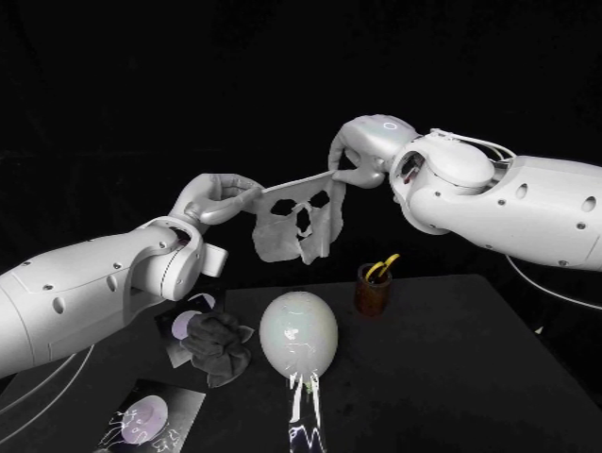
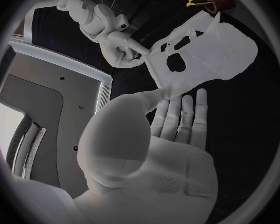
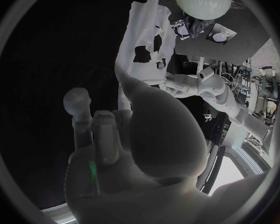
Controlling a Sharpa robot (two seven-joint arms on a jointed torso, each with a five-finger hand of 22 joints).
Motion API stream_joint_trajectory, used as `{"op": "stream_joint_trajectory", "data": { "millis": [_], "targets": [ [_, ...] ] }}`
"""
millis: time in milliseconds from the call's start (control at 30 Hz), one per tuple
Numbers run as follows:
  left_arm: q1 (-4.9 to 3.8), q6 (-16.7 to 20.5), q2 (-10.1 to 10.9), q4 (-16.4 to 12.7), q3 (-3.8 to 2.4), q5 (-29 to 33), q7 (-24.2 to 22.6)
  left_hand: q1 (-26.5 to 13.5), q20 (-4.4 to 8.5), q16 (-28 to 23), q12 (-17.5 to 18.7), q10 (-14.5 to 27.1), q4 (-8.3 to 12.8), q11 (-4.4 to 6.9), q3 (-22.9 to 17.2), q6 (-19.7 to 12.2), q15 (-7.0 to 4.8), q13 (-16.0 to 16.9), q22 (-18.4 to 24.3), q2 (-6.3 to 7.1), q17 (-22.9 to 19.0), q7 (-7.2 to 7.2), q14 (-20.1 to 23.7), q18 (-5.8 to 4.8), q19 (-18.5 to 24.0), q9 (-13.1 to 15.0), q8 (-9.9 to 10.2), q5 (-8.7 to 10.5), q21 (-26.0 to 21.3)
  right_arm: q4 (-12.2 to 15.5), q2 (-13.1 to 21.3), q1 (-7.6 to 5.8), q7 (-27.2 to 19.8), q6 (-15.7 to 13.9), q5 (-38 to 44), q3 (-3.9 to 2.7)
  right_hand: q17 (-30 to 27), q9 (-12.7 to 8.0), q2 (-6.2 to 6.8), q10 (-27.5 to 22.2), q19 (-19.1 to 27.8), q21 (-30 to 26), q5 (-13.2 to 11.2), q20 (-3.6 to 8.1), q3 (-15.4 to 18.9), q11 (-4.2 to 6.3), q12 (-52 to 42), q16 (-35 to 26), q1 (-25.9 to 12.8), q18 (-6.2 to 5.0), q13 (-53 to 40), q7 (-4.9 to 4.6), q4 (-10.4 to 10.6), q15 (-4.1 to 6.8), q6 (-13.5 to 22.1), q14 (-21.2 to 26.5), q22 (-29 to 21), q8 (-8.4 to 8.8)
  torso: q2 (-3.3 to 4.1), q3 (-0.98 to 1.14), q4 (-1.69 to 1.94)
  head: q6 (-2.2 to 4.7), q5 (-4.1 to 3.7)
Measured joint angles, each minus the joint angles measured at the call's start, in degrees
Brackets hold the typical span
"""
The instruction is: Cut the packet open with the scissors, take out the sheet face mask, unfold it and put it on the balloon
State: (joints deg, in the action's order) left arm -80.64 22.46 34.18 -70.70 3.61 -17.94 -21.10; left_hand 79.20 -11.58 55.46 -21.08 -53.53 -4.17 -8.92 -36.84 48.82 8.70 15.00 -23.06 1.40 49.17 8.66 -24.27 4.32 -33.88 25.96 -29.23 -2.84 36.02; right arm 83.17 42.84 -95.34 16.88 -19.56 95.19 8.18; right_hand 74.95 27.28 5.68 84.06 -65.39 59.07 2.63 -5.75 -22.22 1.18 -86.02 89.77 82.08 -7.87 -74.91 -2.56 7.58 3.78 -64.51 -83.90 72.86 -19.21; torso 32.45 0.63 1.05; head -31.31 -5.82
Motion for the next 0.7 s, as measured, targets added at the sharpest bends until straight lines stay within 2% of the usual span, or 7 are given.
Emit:
{"op": "stream_joint_trajectory", "data": {
  "millis": [133, 200, 333, 633, 700],
  "targets": [
    [-0.61, -0.5, 0.9, -0.9, -0.13, 0.0, 0.2, 0.1, -0.01, 1.6, -3.8, 0.1, 0.6, 0.71, 0.1, 0.3, -0.92, 1.7, -1.3, -0.06, -1.7, 0.33, -1.9, 0.08, -0.1, 0.0, 0.7, 0.01, 1.6, 1.0, 0.8, 0.24, -0.1, 0.3, -1.0, 0.23, 0.0, 0.1, 0.06, 0.0, 0.0, 0.0, 0.0, 0.0, 0.0, 0.01, 0.0, 0.0, -0.1, 0.0, 0.0, -0.04, 0.0, 0.0, 0.0, 0.0, 0.0, 0.0, -0.09, 0.02, 0.04, -0.03, -0.1],
    [-0.87, -1.1, 1.3, -1.6, -0.15, -0.1, 0.5, 0.1, 0.12, 2.6, -5.7, -0.5, 0.7, 1.28, 0.1, 0.6, -1.44, 2.5, -2.2, -0.06, -2.7, 0.58, -3.5, 0.98, -1.0, 0.0, 1.1, 0.01, 3.0, 1.8, 1.6, 0.38, -0.2, 0.3, -1.7, 0.33, 0.0, 0.1, 0.05, 0.0, 0.0, 0.0, 0.0, 0.0, 0.0, 0.03, 0.0, 0.0, -0.1, 0.0, 0.0, -0.05, 0.0, 0.0, 0.0, 0.0, -0.1, 0.01, -0.12, 0.02, 0.04, -0.07, -0.12],
    [-1.09, -2.3, 2.1, -3.2, -0.16, -0.5, 1.3, 0.1, 0.41, 3.5, -7.6, -1.0, 0.7, 1.78, 0.1, 1.3, -2.26, 3.2, -3.6, -0.06, -3.9, 0.26, -5.0, 1.12, -1.3, 0.0, 1.6, 0.06, 4.8, 4.0, 3.5, 0.75, -0.2, 0.2, -3.6, 0.51, 0.0, 0.1, 0.04, 0.0, 0.0, 0.0, 0.0, 0.0, 0.0, 0.04, 0.0, -0.1, 0.0, 0.0, 0.0, -0.07, 0.0, 0.0, 0.0, 0.0, -0.1, 0.02, -0.13, 0.01, 0.06, -0.15, -0.15],
    [-1.22, -4.6, 4.6, -7.5, -0.14, -2.1, 3.2, 0.1, 0.41, 3.8, -8.5, -1.0, 1.0, 1.77, -0.2, 1.6, -2.13, 3.3, -4.7, 0.0, -5.2, 0.23, -5.2, 1.13, -1.3, 0.0, 2.0, 0.19, 5.8, 9.0, 7.6, 1.63, -0.8, 0.1, -10.2, 0.98, -0.1, 0.2, -0.11, 0.0, 0.0, -0.2, 0.0, 0.0, -0.1, 0.04, 0.1, 0.0, 0.1, 0.01, 0.0, 0.09, -0.1, 0.0, -0.1, 0.0, -0.3, 0.12, -0.16, -0.02, 0.02, -0.24, -0.01],
    [-1.23, -5.0, 5.5, -8.9, -0.13, -2.5, 3.7, 0.1, 0.41, 3.9, -8.9, -1.0, 1.0, 1.77, -0.2, 1.7, -2.43, 3.3, -5.0, 0.0, -5.6, 0.15, -5.5, 1.13, -1.3, 0.0, 2.1, 0.19, 6.4, 10.1, 8.5, 1.77, -1.2, 0.1, -12.3, 1.1, 0.0, 0.2, -0.12, 0.0, 0.0, -0.4, -0.1, 0.0, -0.3, 0.04, 0.1, 0.0, 0.1, 0.01, 0.0, 0.09, -0.2, 0.0, -0.1, 0.0, -0.4, -0.01, -0.2, 0.0, 0.0, -0.12, 0.01]
  ]
}}
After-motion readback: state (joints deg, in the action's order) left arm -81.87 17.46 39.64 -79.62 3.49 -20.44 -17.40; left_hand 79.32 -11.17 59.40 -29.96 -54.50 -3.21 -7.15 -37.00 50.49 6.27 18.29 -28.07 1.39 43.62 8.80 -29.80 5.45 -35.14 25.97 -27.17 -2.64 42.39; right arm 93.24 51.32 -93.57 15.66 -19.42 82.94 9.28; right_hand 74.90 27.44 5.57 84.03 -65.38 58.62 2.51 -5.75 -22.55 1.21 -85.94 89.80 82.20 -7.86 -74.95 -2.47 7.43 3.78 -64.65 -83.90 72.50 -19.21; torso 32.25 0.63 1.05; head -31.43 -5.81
